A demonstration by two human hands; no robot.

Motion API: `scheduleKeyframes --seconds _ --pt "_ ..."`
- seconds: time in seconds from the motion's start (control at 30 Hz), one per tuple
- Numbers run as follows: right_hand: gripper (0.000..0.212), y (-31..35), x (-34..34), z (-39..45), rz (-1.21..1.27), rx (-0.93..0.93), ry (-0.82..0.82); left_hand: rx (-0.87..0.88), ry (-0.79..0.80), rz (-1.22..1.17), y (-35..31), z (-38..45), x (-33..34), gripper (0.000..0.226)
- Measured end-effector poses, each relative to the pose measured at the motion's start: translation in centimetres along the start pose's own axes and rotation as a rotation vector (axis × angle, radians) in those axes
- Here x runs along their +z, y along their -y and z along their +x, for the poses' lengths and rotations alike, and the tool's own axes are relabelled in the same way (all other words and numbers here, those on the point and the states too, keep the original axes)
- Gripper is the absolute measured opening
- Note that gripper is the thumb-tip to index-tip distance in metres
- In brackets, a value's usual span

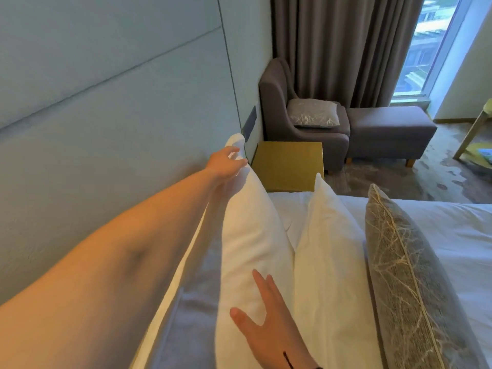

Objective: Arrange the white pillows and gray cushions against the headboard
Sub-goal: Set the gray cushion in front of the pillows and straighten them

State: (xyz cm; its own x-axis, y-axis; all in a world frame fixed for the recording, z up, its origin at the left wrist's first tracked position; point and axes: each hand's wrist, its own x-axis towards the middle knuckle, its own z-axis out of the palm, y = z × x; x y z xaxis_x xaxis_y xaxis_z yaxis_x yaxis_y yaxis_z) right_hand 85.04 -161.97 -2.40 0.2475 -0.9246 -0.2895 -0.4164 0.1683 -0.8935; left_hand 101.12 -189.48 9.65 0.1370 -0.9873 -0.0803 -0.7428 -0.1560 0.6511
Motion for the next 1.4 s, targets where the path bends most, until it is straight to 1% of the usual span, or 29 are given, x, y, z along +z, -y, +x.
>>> scheduleKeyframes --seconds 0.03,0.07,0.13,0.2,0.27,0.3,0.33,0.4,0.5,0.57,0.67,0.8,0.87,0.97,1.03,1.1,1.17,1.27,1.33,1.37,1.4 --pt "0.086 -0.6 0.2 -0.4 -0.020 0.006 -0.007 -0.001 -0.021 -0.051 -0.2 0.9 0.2 0.059" --pt "0.087 -1.1 0.2 -0.7 -0.040 0.014 -0.008 -0.003 -0.035 -0.047 -0.4 1.7 0.3 0.060" --pt "0.086 -2.1 -0.1 -0.9 -0.058 0.038 0.002 -0.053 -0.093 0.079 -0.4 3.2 0.3 0.059" --pt "0.086 -2.6 -0.3 -0.8 -0.042 0.059 0.011 -0.157 -0.210 0.185 -0.1 4.3 -0.1 0.058" --pt "0.087 -2.7 0.0 -0.6 -0.011 0.068 0.005 -0.218 -0.287 0.165 0.2 4.7 -0.4 0.063" --pt "0.088 -2.5 0.3 -0.5 0.006 0.073 -0.004 -0.225 -0.298 0.142 0.4 4.6 -0.6 0.067" --pt "0.089 -2.3 0.6 -0.5 0.019 0.083 -0.012 -0.219 -0.290 0.123 0.5 4.4 -0.8 0.072" --pt "0.091 -1.8 1.2 -0.4 0.020 0.111 -0.020 -0.179 -0.224 0.101 0.6 3.6 -1.2 0.077" --pt "0.090 -1.3 1.3 -0.4 0.028 0.146 -0.018 -0.162 -0.102 0.193 0.9 1.1 -1.3 0.075" --pt "0.088 -1.2 1.1 -0.4 0.039 0.170 0.021 -0.157 -0.063 0.245 2.0 -1.3 -0.6 0.076" --pt "0.083 -1.0 1.3 -0.4 0.093 0.176 0.042 -0.124 -0.078 0.270 4.9 -6.8 0.1 0.071" --pt "0.080 -0.7 1.9 -0.8 0.078 0.132 0.003 -0.130 -0.049 0.200 8.7 -16.3 -0.5 0.059" --pt "0.079 -0.5 2.0 -1.2 0.072 0.127 -0.006 -0.100 -0.038 0.196 9.7 -21.0 -1.3 0.053" --pt "0.077 -0.6 2.3 -2.4 0.083 0.134 -0.003 0.007 -0.083 0.301 10.7 -26.1 -2.4 0.042" --pt "0.078 -0.4 2.8 -3.6 0.072 0.140 0.018 0.038 -0.149 0.476 10.9 -27.8 -3.1 0.037" --pt "0.079 0.0 3.7 -5.1 0.034 0.130 0.053 0.041 -0.187 0.680 10.8 -28.3 -3.9 0.046" --pt "0.081 0.4 4.5 -6.6 -0.021 0.099 0.091 0.033 -0.183 0.806 10.6 -28.4 -4.6 0.052" --pt "0.083 0.5 4.3 -8.8 -0.065 0.068 0.154 -0.016 -0.127 0.876 9.9 -29.1 -4.3 0.042" --pt "0.082 -0.1 3.1 -10.4 -0.134 0.047 0.143 -0.030 -0.106 0.889 9.1 -29.8 -3.6 0.035" --pt "0.080 -0.7 2.2 -11.3 -0.180 0.040 0.113 -0.009 -0.130 0.894 8.5 -30.4 -3.2 0.034" --pt "0.079 -1.6 1.3 -12.3 -0.222 0.038 0.077 0.048 -0.180 0.900 7.9 -31.1 -2.6 0.034"
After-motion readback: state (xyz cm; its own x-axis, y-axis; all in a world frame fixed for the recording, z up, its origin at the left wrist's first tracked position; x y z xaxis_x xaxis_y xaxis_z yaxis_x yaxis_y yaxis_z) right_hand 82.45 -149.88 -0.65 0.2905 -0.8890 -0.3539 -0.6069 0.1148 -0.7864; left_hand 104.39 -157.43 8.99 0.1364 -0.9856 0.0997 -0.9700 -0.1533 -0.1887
